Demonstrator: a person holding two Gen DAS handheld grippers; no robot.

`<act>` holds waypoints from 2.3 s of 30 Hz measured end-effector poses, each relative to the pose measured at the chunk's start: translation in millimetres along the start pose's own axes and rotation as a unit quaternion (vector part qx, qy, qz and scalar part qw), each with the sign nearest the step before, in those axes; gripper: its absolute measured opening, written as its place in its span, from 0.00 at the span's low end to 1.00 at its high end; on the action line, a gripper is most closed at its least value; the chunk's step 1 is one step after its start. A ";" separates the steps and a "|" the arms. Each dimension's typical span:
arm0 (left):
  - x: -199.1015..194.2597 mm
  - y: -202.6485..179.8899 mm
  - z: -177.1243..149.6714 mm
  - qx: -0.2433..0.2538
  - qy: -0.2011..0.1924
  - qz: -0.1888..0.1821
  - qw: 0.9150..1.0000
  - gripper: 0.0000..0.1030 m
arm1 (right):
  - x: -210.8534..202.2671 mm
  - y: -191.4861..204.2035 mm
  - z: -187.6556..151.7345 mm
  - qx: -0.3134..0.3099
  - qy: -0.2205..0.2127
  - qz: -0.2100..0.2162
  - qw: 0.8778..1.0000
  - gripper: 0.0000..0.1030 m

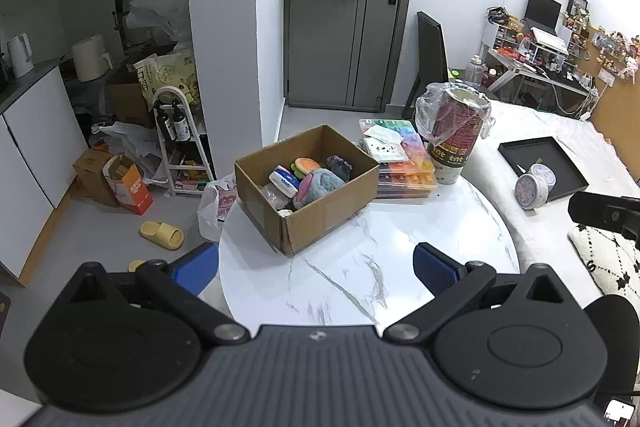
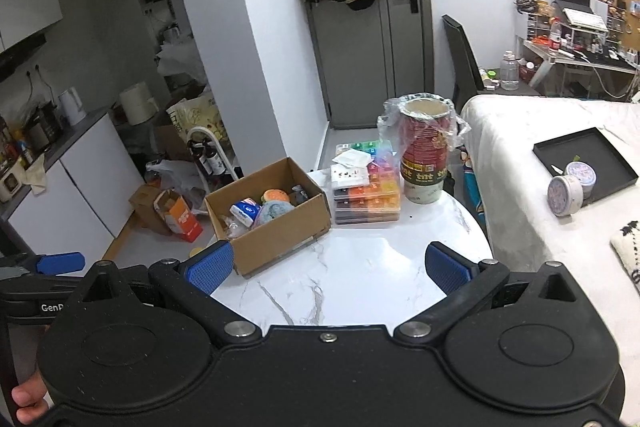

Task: Organize soft objects

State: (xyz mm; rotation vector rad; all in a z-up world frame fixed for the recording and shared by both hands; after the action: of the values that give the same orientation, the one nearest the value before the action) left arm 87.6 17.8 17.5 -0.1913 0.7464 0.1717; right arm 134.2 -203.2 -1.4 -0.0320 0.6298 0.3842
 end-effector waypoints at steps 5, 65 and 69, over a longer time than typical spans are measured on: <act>-4.0 0.7 -4.6 0.001 -0.002 -0.002 1.000 1.00 | -5.1 -1.0 -4.4 0.011 -0.006 -0.002 1.000 1.00; 10.5 4.2 -4.2 0.008 0.004 -0.006 1.000 1.00 | 10.4 6.3 -19.4 0.004 0.019 -0.006 1.000 1.00; 11.5 4.5 -2.4 0.003 -0.001 -0.014 1.000 1.00 | 13.5 7.7 -18.0 0.001 0.019 -0.005 1.000 1.00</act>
State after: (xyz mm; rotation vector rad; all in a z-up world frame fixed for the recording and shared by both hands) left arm 93.3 22.6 7.4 -0.1956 0.7420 0.1434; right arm 131.2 -194.1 -23.2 -0.0398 0.6679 0.3747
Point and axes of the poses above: each gripper's, at about its wrist camera, not at the fingertips, and x roughly the way its jaws point, y to its left, z to its top, the point moved 8 cm from there along x, roughly the way its jaws point, and after that the axes turned 6 degrees about -x, right-handed, at the moved point
